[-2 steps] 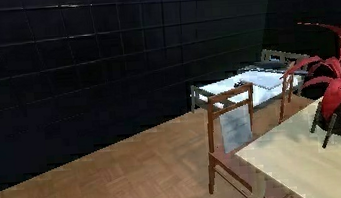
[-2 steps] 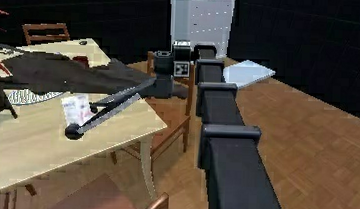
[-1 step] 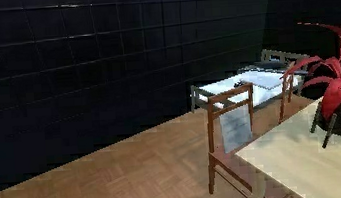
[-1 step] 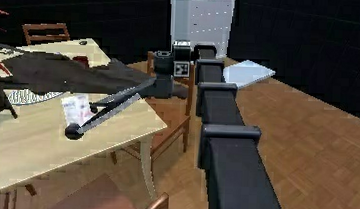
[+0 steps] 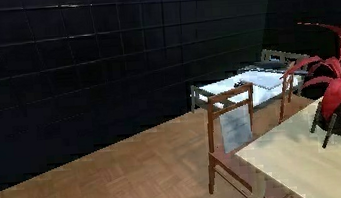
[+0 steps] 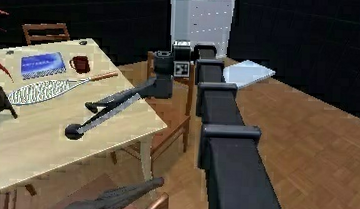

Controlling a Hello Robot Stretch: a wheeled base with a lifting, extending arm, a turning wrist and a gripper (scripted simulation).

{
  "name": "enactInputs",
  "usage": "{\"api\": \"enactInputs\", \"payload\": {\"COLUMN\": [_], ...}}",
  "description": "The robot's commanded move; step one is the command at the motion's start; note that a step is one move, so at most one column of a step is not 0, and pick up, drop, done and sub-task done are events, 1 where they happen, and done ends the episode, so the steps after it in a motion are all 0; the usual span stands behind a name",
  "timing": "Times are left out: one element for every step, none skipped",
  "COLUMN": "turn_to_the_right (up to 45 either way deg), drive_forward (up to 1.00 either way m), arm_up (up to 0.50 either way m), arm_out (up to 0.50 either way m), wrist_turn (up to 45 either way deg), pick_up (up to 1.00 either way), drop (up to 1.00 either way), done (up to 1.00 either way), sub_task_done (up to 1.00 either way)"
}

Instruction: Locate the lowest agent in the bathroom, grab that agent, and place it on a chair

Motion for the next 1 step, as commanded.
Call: {"api": "enactInputs", "payload": {"turn_to_the_right": [0.0], "drive_forward": [0.00], "arm_up": [0.00], "arm_out": [-0.10], "wrist_turn": [0.0], "pick_up": [0.00], "drop": [0.00], "done": [0.00], "sub_task_done": [0.00]}}
